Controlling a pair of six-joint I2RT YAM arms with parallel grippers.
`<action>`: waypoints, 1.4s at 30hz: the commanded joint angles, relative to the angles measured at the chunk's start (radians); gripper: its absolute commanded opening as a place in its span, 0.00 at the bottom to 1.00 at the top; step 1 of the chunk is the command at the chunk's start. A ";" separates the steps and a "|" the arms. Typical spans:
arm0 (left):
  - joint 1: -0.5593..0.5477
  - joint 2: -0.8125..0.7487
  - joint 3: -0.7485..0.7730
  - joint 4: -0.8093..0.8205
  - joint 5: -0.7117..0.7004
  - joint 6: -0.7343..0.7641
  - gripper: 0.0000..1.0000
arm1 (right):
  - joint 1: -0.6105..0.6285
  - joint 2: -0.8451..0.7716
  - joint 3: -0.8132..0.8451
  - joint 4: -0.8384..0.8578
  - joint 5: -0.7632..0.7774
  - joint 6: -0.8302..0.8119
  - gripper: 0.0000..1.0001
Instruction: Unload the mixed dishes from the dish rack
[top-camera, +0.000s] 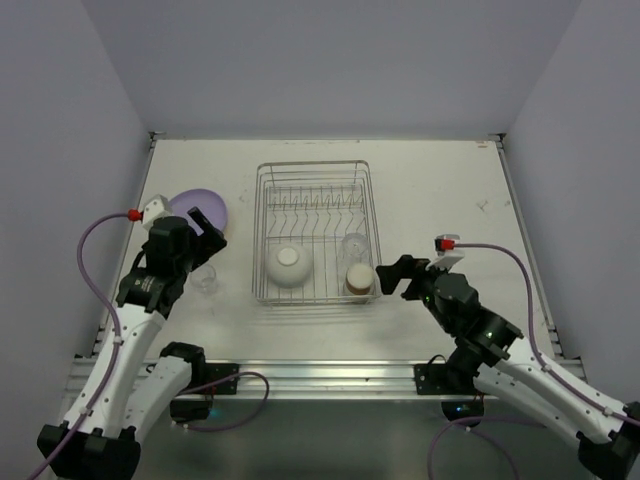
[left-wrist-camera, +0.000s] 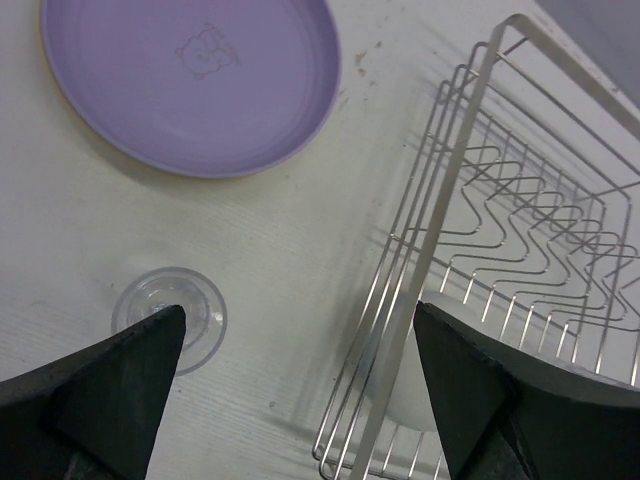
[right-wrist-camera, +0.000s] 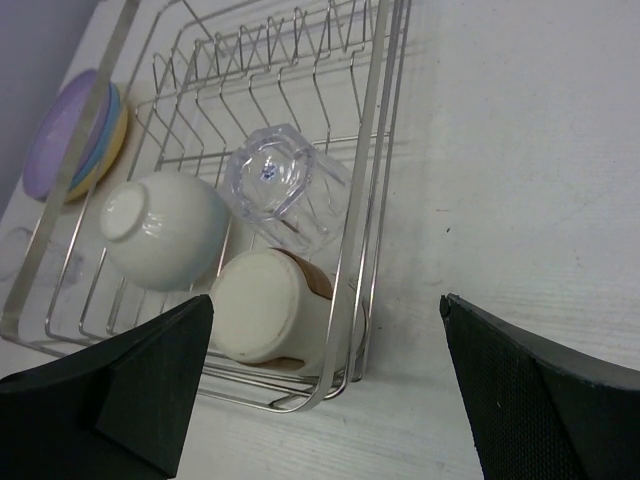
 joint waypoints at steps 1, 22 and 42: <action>0.008 -0.072 -0.032 0.094 0.083 0.089 1.00 | 0.001 0.149 0.141 -0.016 -0.067 -0.059 0.99; 0.008 -0.281 -0.088 0.263 0.567 0.290 1.00 | 0.058 0.651 0.613 -0.234 0.002 -0.079 0.99; 0.006 -0.324 -0.083 0.277 0.582 0.444 1.00 | 0.067 1.010 0.805 -0.377 0.065 -0.063 0.99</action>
